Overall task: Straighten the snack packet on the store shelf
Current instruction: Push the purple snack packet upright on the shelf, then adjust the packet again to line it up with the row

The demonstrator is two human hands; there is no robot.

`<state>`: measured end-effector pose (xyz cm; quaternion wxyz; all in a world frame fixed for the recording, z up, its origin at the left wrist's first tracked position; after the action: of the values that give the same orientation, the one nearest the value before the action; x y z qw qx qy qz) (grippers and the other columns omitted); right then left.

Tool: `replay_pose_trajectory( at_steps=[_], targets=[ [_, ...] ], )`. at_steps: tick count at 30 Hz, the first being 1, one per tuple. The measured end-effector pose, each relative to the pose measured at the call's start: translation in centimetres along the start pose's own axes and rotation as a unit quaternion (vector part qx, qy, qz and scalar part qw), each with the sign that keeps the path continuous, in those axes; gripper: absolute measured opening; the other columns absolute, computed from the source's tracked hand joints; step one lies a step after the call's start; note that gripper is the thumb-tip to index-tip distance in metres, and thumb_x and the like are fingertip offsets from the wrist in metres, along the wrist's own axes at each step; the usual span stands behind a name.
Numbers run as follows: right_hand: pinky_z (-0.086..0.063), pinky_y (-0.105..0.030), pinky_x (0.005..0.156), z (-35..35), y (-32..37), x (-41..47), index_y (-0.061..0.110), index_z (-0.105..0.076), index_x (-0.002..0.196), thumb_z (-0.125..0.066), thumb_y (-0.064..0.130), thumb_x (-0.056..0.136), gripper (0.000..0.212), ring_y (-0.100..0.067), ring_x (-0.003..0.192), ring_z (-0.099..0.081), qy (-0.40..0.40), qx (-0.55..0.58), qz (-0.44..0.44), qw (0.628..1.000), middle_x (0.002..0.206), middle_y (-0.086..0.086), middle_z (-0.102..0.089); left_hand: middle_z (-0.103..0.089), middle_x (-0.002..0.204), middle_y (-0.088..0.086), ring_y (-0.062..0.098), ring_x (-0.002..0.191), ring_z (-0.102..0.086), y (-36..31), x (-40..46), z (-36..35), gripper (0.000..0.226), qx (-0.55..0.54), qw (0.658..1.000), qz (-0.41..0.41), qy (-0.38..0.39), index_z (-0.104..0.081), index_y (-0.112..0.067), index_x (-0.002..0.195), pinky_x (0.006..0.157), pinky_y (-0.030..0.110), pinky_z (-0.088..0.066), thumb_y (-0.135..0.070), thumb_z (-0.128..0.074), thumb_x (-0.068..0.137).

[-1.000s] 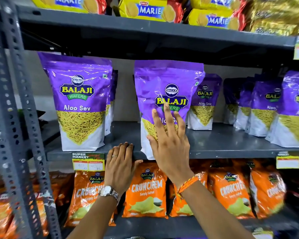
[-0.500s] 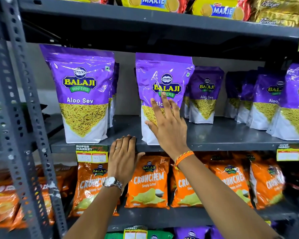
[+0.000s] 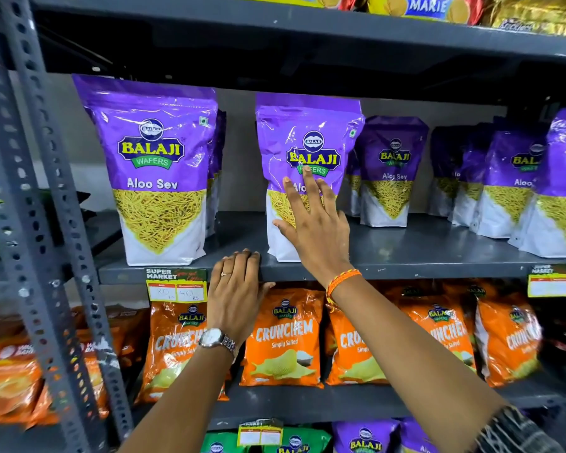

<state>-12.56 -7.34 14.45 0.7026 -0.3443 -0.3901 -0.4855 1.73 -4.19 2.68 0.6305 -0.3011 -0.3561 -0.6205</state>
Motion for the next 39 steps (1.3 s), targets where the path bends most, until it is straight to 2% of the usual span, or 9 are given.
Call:
replay_pose_trajectory(
  at_steps=[8,16,20,23,26,31,33,36,39],
  targets=[
    [-0.057,-0.044,0.074,-0.5,-0.1,0.1,0.030,-0.040,0.155,-0.056,0.063,0.092,0.072,-0.031,0.141,-0.040,0.002,0.000,-0.002,1.000,0.165,-0.006,-0.032,-0.063,0.133,0.014,0.035,0.120,-0.060,-0.1,0.1,-0.3,0.055,-0.008,1.000,-0.005,0.001,-0.058,-0.010,0.133,0.111,0.044,-0.030,-0.046,-0.060,0.092],
    [-0.057,-0.045,0.075,-0.5,-0.2,0.0,0.030,-0.040,0.155,-0.063,0.065,0.087,0.079,-0.031,0.141,-0.040,-0.005,0.001,0.005,1.000,0.165,-0.006,-0.033,-0.063,0.134,0.014,0.035,0.121,-0.060,-0.1,0.1,-0.2,0.056,-0.012,1.000,0.001,0.006,-0.058,-0.009,0.133,0.110,0.046,-0.037,-0.045,-0.063,0.090],
    [-0.057,-0.046,0.080,0.3,-1.2,-0.3,0.034,-0.031,0.159,-0.051,0.070,0.091,0.079,-0.033,0.139,-0.039,-0.018,0.008,0.028,0.999,0.167,-0.006,-0.028,-0.063,0.134,0.014,0.035,0.121,-0.060,-0.1,0.0,0.1,0.056,-0.022,1.000,0.000,-0.003,-0.058,-0.010,0.133,0.111,0.046,-0.034,-0.044,-0.068,0.089],
    [-0.055,-0.050,0.091,1.4,-3.7,-0.3,0.034,-0.030,0.159,-0.041,0.070,0.097,0.073,-0.036,0.137,-0.038,-0.038,0.058,0.028,0.997,0.167,-0.007,-0.028,-0.060,0.137,0.013,0.034,0.125,-0.055,-0.4,-0.3,0.6,0.056,-0.053,0.998,0.012,-0.020,-0.055,-0.010,0.137,0.116,0.046,-0.030,-0.044,-0.061,0.092],
    [-0.048,-0.053,0.104,1.9,-7.4,0.3,0.029,-0.029,0.160,-0.040,0.067,0.099,0.073,-0.037,0.140,-0.036,-0.051,0.078,0.013,0.996,0.167,-0.009,-0.026,-0.057,0.142,0.013,0.035,0.131,-0.051,-1.3,-0.9,1.5,0.062,-0.108,0.992,0.048,-0.046,-0.051,-0.009,0.141,0.120,0.047,-0.028,-0.041,-0.058,0.088],
    [-0.043,-0.055,0.110,1.2,-15.1,1.3,0.025,-0.033,0.159,-0.045,0.061,0.101,0.069,-0.032,0.138,-0.027,-0.073,0.103,-0.056,0.990,0.167,-0.012,-0.026,-0.048,0.153,0.014,0.035,0.143,-0.042,-6.1,-0.9,2.6,0.065,-0.139,0.986,0.027,-0.089,-0.049,-0.007,0.145,0.124,0.047,-0.024,-0.032,-0.063,0.086],
    [-0.041,-0.050,0.109,0.1,-18.2,1.9,0.025,-0.033,0.159,-0.041,0.062,0.102,0.068,-0.038,0.137,-0.031,-0.052,0.108,-0.087,0.989,0.167,-0.010,-0.024,-0.048,0.153,0.015,0.034,0.145,-0.040,-8.8,-0.2,3.0,0.064,-0.144,0.984,0.008,-0.107,-0.052,-0.006,0.143,0.124,0.049,-0.027,-0.029,-0.065,0.085],
    [-0.041,-0.050,0.105,-1.3,-22.2,2.6,0.021,-0.037,0.157,-0.046,0.054,0.104,0.063,-0.042,0.131,-0.036,-0.044,0.104,-0.103,0.988,0.165,-0.014,-0.028,-0.051,0.149,0.014,0.034,0.141,-0.041,-12.7,1.1,3.1,0.060,-0.166,0.979,-0.012,-0.120,-0.055,-0.007,0.140,0.118,0.051,-0.035,-0.027,-0.063,0.084],
    [-0.048,-0.055,0.098,-3.1,-24.8,3.1,0.018,-0.040,0.155,-0.049,0.040,0.103,0.057,-0.044,0.131,-0.037,-0.028,0.098,-0.100,0.990,0.163,-0.016,-0.031,-0.049,0.153,0.013,0.033,0.145,-0.040,-16.3,2.4,2.1,0.058,-0.175,0.979,-0.033,-0.099,-0.053,-0.006,0.144,0.121,0.049,-0.031,-0.033,-0.056,0.092]
  ],
)
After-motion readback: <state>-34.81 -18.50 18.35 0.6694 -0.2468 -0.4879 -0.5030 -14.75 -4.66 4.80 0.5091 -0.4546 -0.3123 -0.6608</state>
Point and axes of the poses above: each hand's wrist, its own x-axis towards the middle knuckle, its own z-axis out of the back of the hand, y = z × x, the point moved 6 cm from there along x, towards the middle knuckle
